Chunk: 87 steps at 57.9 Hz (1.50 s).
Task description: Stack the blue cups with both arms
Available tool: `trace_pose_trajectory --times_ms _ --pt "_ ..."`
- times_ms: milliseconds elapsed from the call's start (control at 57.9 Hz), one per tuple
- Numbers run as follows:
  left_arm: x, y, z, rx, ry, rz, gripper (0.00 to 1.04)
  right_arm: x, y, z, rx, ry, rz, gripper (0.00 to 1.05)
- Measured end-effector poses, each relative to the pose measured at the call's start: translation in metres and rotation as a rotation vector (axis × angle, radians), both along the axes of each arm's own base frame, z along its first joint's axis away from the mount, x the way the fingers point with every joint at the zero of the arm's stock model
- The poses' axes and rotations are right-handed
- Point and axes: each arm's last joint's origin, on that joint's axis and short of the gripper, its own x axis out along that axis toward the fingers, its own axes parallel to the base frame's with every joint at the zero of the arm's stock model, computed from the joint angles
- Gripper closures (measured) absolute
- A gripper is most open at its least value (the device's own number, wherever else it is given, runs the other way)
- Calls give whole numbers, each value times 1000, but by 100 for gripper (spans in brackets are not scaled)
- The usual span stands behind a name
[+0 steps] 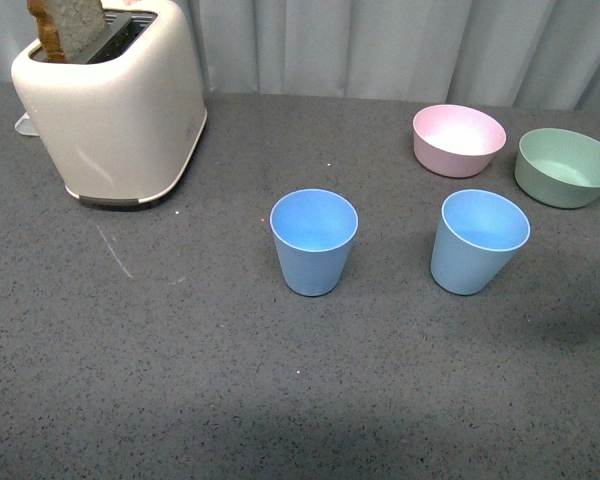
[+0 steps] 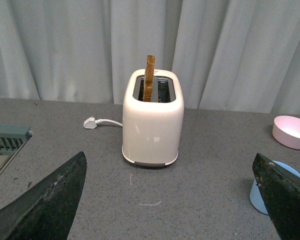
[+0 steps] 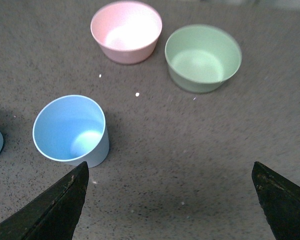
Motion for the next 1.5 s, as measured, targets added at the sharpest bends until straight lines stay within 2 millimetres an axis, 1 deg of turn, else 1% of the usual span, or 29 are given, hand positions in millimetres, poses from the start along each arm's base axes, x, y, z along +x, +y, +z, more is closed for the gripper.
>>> trace_pose_trajectory --times_ms 86,121,242,328,414,449,501,552,639,691,880,932,967,1018,1105,1226,1295,1364,1398,1467,1502 --pt "0 0 0 0 0 0 7 26 7 -14 49 88 -8 10" --pt "0 0 0 0 0 0 7 31 9 -18 60 108 -9 10" --pt "0 0 0 0 0 0 7 66 24 -34 88 184 -19 10" --pt "0 0 0 0 0 0 7 85 36 -41 107 241 -21 10" --pt "0 0 0 0 0 0 7 95 42 -48 116 292 -29 10" --pt "0 0 0 0 0 0 7 97 43 -50 119 304 -32 10" --pt "0 0 0 0 0 0 7 100 45 -54 119 328 -37 16" --pt "0 0 0 0 0 0 7 102 47 -57 120 349 -47 25" --pt "0 0 0 0 0 0 7 104 48 -60 118 363 -57 35" --pt "0 0 0 0 0 0 7 106 47 -61 115 372 -68 44" --pt "0 0 0 0 0 0 7 108 48 -61 118 380 -79 69" --pt "0 0 0 0 0 0 7 108 48 -61 121 386 -83 78" --pt "0 0 0 0 0 0 7 108 48 -61 122 388 -84 81" --pt "0 0 0 0 0 0 7 108 48 -61 130 394 -87 92" --pt "0 0 0 0 0 0 7 108 48 -60 140 404 -92 103" --pt "0 0 0 0 0 0 7 107 48 -57 181 430 -94 104" --pt "0 0 0 0 0 0 7 107 50 -52 215 429 -85 104" --pt "0 0 0 0 0 0 7 105 53 -42 259 424 -62 104" --pt "0 0 0 0 0 0 7 104 56 -34 288 418 -45 104" --pt "0 0 0 0 0 0 7 103 64 -20 341 410 -5 104" --pt "0 0 0 0 0 0 7 103 71 -11 370 402 22 104"
